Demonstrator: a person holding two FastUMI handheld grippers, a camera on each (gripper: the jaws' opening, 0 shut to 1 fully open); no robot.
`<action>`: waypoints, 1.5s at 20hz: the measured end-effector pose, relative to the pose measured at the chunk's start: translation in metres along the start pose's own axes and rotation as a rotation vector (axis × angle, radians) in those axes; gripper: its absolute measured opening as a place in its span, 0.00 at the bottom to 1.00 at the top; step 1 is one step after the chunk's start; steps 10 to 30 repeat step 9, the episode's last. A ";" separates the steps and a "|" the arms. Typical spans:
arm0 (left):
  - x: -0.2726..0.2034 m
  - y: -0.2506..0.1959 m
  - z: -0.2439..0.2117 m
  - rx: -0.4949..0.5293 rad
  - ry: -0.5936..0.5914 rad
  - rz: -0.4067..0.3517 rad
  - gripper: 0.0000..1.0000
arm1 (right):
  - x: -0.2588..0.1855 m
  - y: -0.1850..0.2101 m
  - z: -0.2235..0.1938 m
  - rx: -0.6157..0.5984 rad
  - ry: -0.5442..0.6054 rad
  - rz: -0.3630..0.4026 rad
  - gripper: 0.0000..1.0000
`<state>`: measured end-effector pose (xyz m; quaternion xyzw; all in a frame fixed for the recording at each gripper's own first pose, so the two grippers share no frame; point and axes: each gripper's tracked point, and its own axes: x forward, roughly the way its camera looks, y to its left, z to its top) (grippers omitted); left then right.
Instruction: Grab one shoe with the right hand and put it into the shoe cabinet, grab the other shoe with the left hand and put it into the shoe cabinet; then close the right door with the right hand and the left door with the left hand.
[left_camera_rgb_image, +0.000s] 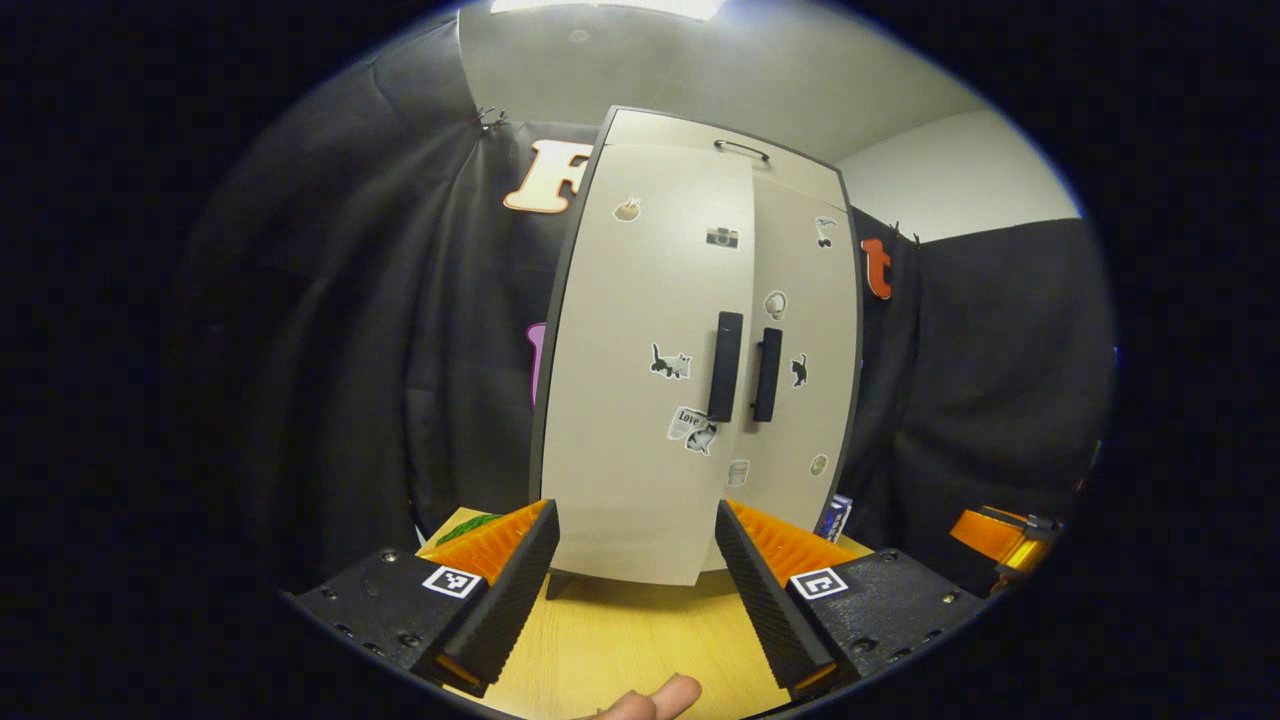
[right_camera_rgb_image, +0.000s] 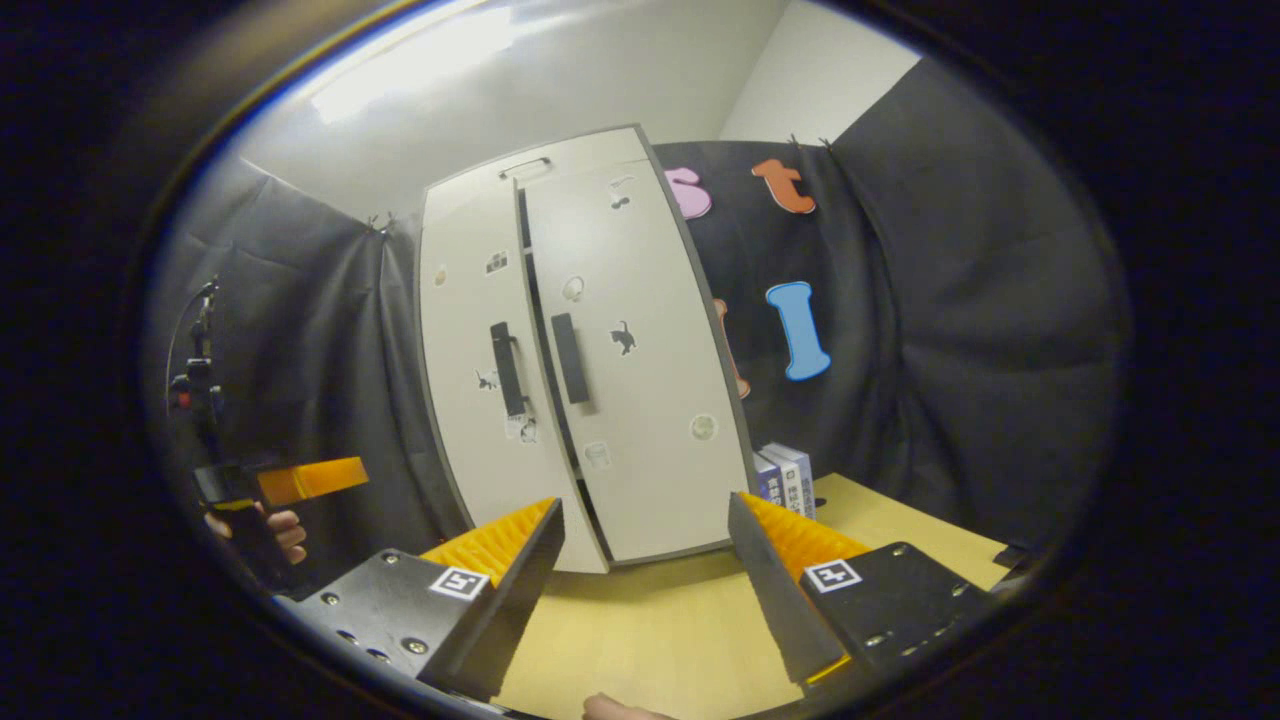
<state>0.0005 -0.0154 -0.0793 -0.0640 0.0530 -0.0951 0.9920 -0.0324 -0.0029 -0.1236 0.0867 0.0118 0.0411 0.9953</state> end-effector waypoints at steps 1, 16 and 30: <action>-0.006 -0.001 0.000 0.025 0.002 0.011 0.96 | 0.000 0.002 0.002 -0.025 0.000 0.002 0.99; -0.018 -0.017 0.003 0.038 0.005 0.016 0.96 | 0.003 0.016 0.029 -0.179 -0.039 0.029 0.99; -0.018 -0.017 0.003 0.038 0.005 0.016 0.96 | 0.003 0.016 0.029 -0.179 -0.039 0.029 0.99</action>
